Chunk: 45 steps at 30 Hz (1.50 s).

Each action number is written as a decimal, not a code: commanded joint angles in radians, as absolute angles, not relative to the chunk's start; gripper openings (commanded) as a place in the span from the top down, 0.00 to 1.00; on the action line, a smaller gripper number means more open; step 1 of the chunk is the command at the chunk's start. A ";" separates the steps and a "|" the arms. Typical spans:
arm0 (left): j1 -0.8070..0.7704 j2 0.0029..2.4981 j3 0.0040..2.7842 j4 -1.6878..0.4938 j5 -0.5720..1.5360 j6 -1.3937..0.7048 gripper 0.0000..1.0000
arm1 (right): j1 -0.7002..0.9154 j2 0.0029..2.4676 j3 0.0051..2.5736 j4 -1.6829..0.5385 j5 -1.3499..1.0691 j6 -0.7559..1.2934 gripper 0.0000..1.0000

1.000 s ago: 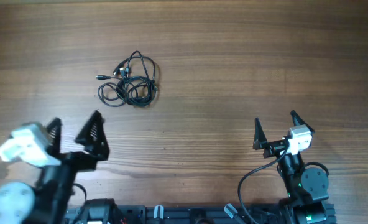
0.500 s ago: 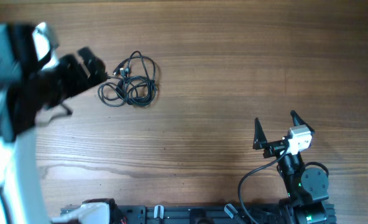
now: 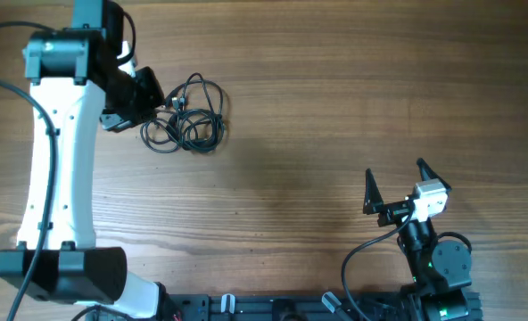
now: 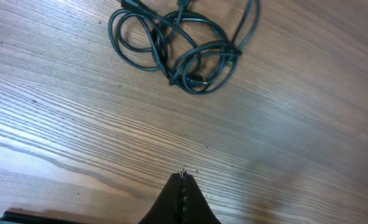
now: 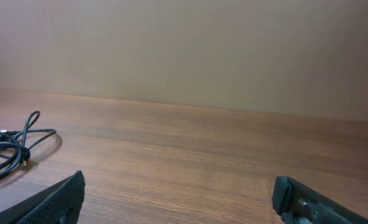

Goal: Untangle cables
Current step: 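Move the left gripper forward over the black cable bundle, then lower the left gripper and grasp a loop of the black cable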

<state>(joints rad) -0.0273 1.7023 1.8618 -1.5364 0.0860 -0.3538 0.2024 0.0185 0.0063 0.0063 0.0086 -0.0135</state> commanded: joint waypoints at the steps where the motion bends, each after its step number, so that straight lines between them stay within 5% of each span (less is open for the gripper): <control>1: -0.031 1.705 1.773 -1.468 0.032 -0.345 0.96 | 0.205 0.014 0.005 0.009 0.026 -0.024 0.00; 13: -0.070 1.706 1.410 -1.052 0.031 -0.345 0.95 | 0.205 0.014 0.005 0.009 0.026 -0.023 0.00; 18: -0.071 1.716 1.299 -0.846 0.027 -0.345 0.83 | 0.205 0.014 0.005 0.009 0.026 -0.023 0.00; 19: -0.071 1.721 1.281 -0.805 0.027 -0.345 0.77 | 0.205 0.014 0.005 0.009 0.026 -0.023 0.00; 20: -0.071 1.734 1.267 -0.770 0.027 -0.345 0.61 | 0.205 0.014 0.005 0.009 0.026 -0.023 0.00; 24: -0.071 1.800 1.260 -0.709 0.017 -0.345 0.52 | 0.205 0.014 0.005 0.009 0.026 -0.023 0.00; 38: -0.073 1.858 1.304 -0.672 0.017 -0.345 0.65 | 0.205 0.014 0.005 0.009 0.026 -0.024 0.00; 45: -0.073 1.835 1.300 -0.753 -0.046 -0.345 0.54 | 0.205 0.014 0.005 0.009 0.026 -0.024 0.00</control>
<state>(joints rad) -0.0704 1.8587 1.2869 -0.7242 0.0227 -0.3500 0.2024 0.0185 0.0063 0.0063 0.0086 -0.0139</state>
